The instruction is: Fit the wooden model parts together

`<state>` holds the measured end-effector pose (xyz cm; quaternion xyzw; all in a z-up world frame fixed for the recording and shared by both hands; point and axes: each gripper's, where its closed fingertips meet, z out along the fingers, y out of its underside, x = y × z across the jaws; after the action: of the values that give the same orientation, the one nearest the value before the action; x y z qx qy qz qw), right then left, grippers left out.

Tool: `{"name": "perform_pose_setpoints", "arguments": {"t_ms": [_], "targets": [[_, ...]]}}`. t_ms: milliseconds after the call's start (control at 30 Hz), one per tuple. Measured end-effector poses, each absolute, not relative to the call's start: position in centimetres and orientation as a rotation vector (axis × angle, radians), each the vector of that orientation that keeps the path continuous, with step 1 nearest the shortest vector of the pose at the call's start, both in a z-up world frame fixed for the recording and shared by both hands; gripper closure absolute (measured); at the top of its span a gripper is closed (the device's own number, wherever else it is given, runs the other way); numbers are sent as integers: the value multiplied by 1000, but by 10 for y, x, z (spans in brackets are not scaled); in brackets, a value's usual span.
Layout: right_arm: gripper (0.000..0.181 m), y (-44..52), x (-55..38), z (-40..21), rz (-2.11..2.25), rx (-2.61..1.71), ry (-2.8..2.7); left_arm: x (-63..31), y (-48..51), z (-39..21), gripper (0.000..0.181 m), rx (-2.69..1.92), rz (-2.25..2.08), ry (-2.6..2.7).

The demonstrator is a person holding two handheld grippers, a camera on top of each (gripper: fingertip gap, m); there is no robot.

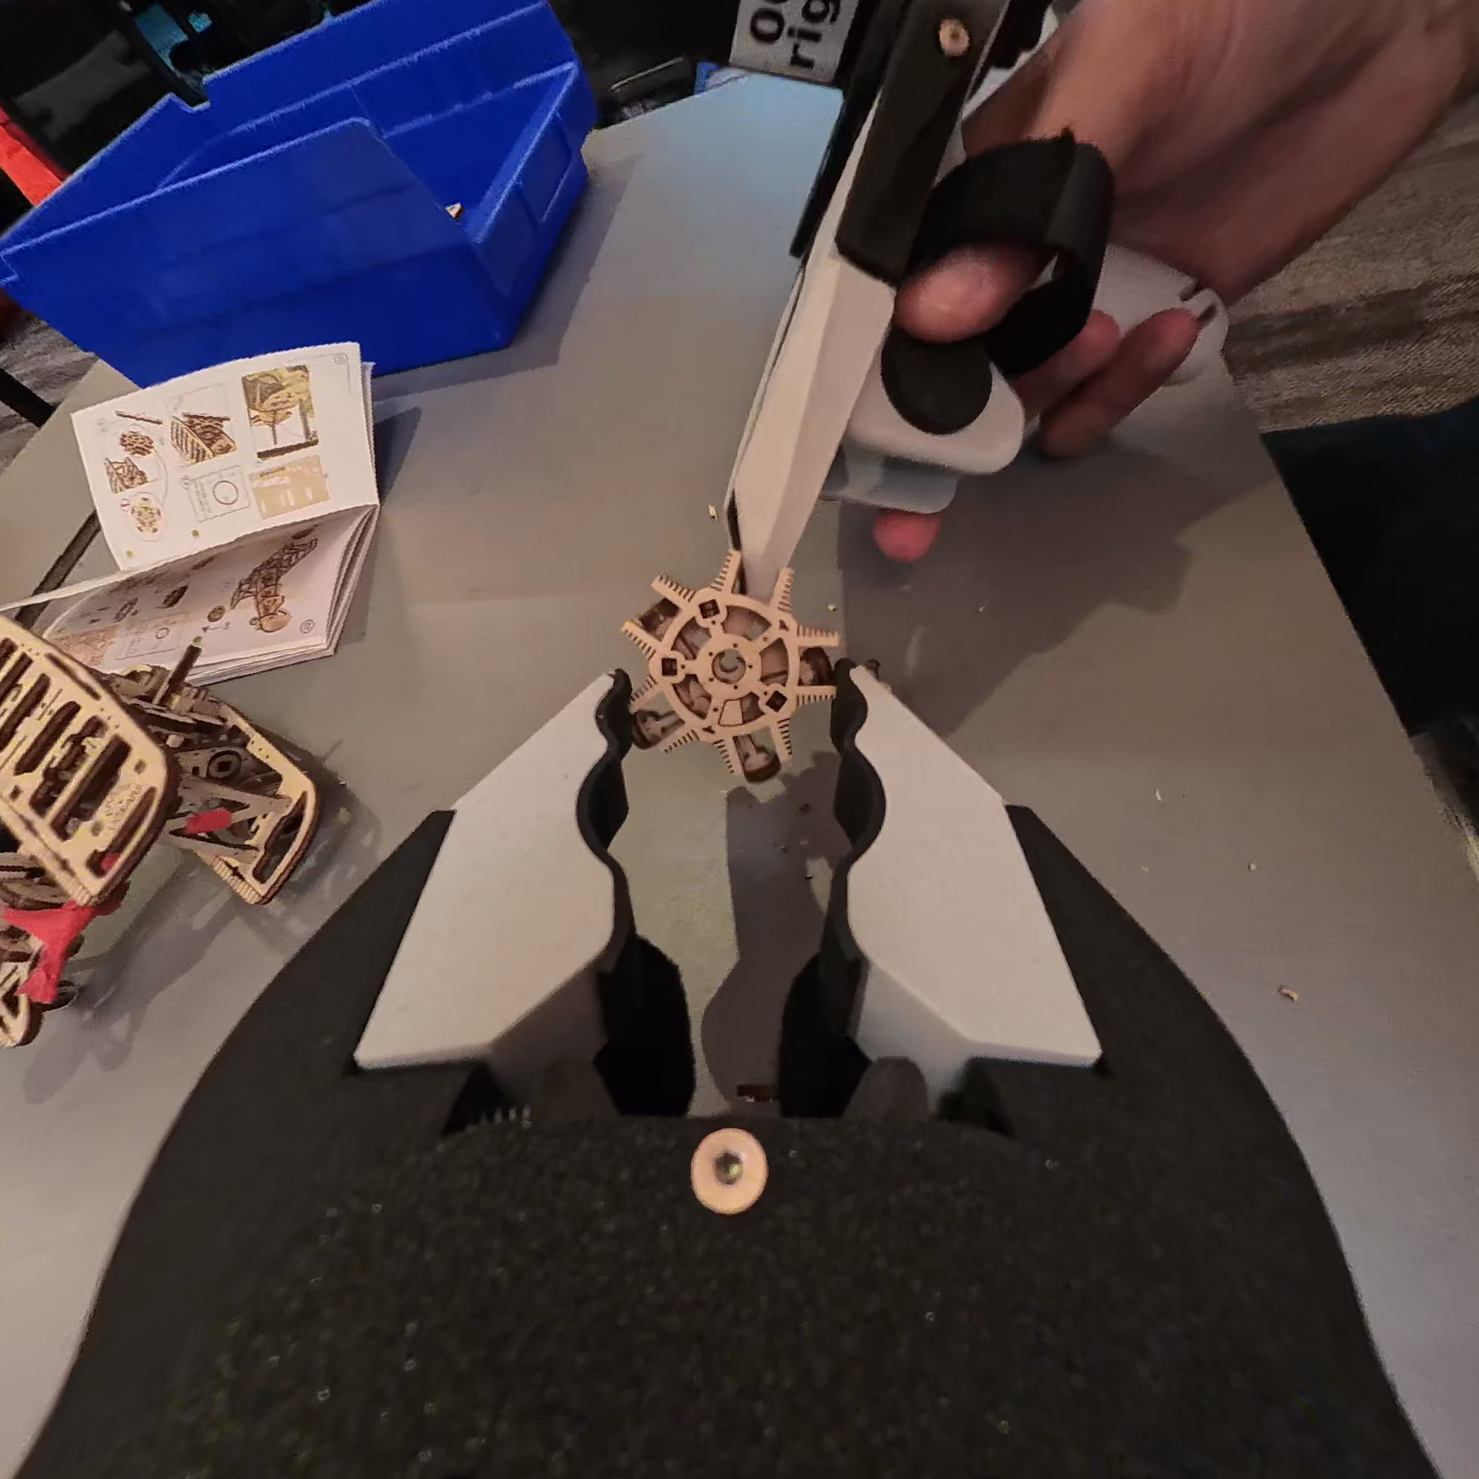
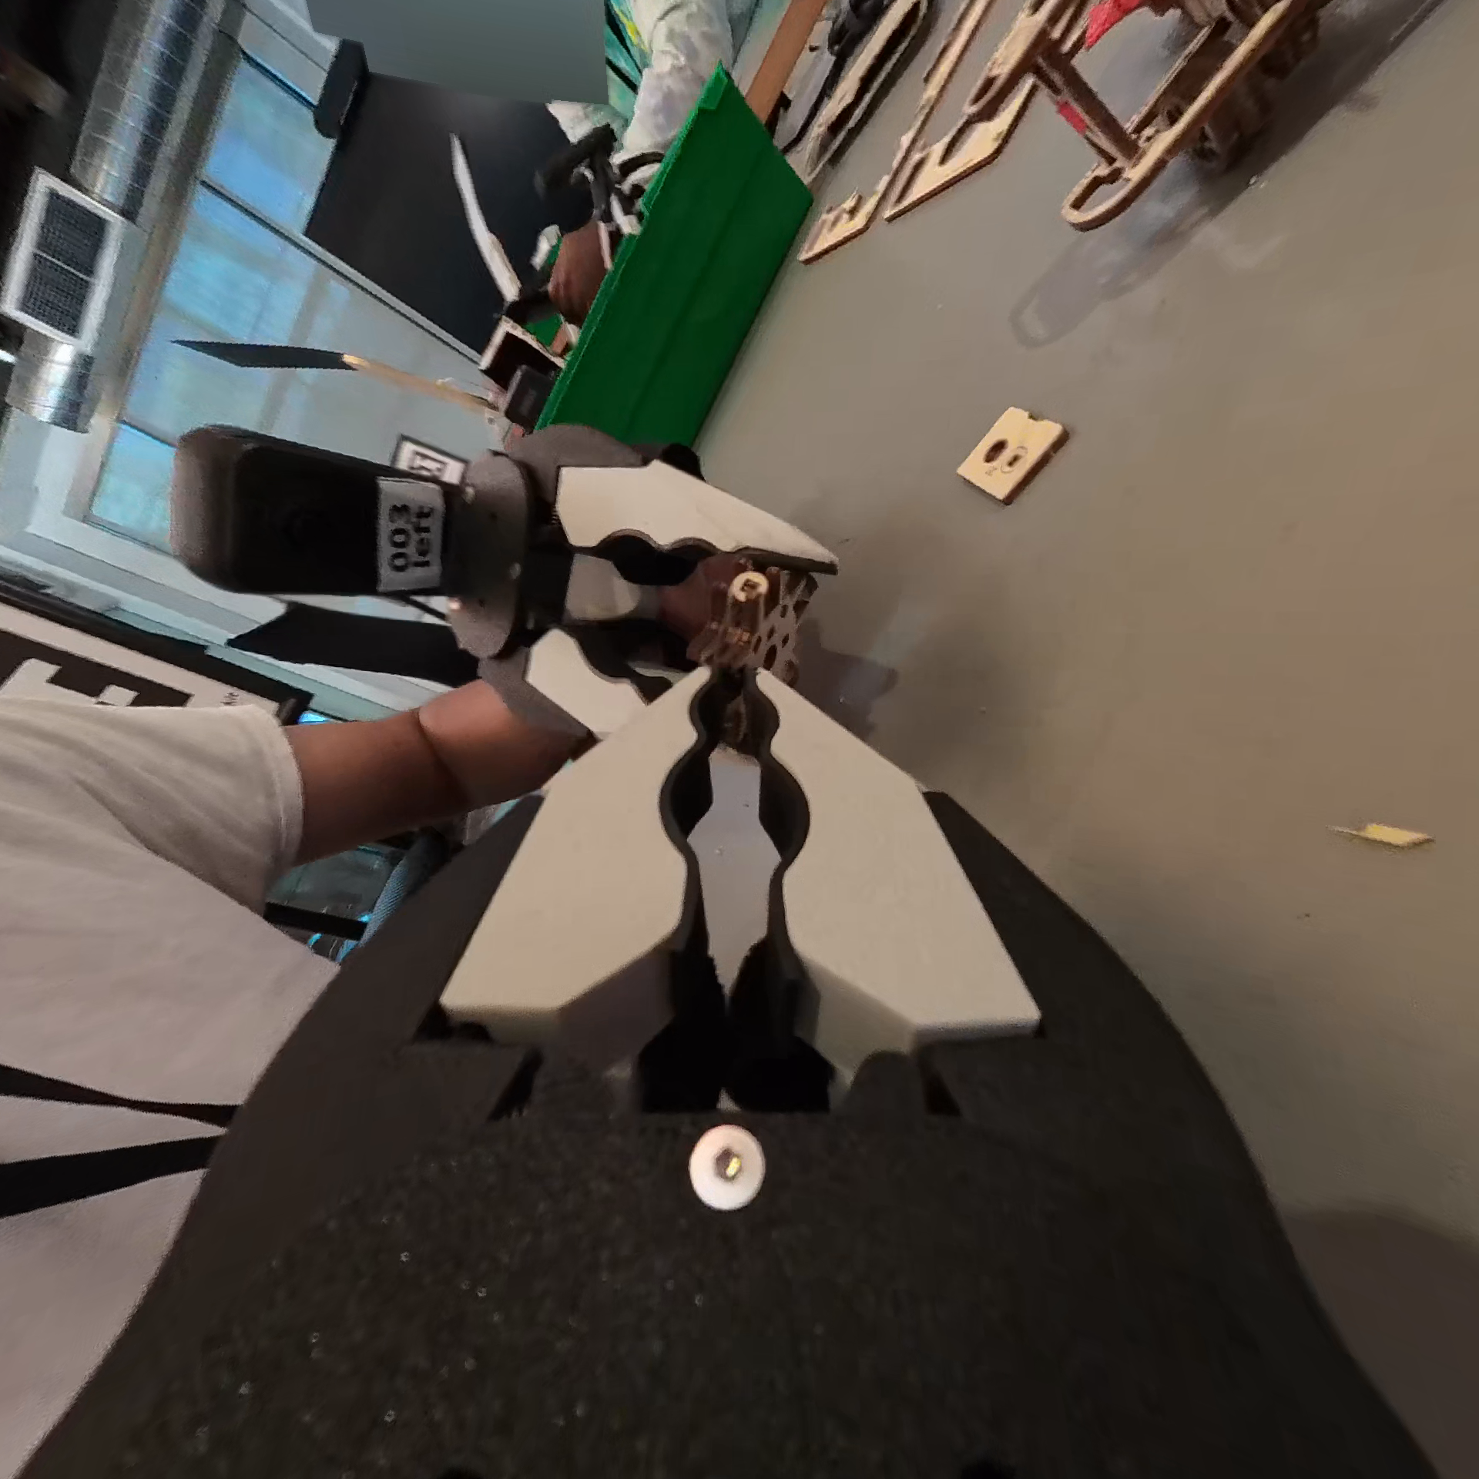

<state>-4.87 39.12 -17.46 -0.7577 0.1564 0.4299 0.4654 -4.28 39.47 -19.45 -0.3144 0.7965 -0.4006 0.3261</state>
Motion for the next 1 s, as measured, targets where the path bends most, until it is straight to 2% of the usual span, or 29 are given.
{"name": "perform_pose_setpoints", "arguments": {"t_ms": [133, 233, 333, 400, 467, 500, 667, 733, 800, 933, 1000], "targets": [[181, 393, -41, -185, 874, -1982, 363, -36, 400, -203, 132, -865, -957, 2087], [181, 398, -43, -178, 779, -2004, 296, -35, 399, -201, 116, -812, -893, 2045], [181, 398, -46, -179, 735, -2032, 260, -34, 398, -203, 117, -806, -867, 2050], [181, 396, -48, -183, 762, -2048, 268, -35, 397, -201, 131, -814, -912, 2051], [181, 395, -49, -186, 797, -2050, 284, -38, 394, -200, 160, -796, -935, 2071], [181, 394, -47, -191, 784, -2069, 285, -39, 393, -197, 164, -773, -936, 2055], [181, 387, -25, -195, 728, -2063, 313, -40, 395, -202, 134, -784, -924, 2070], [181, 384, -23, -199, 687, -2074, 231, -39, 397, -207, 114, -837, -922, 2101], [177, 382, -28, -203, 569, -2105, 37, -40, 395, -211, 114, -875, -954, 2142], [164, 382, -30, -207, 423, -2126, -207, -41, 393, -221, 101, -1011, -1048, 2266], [164, 380, -35, -212, 454, -2155, -244, -45, 391, -232, 107, -1056, -1046, 2368]]}}
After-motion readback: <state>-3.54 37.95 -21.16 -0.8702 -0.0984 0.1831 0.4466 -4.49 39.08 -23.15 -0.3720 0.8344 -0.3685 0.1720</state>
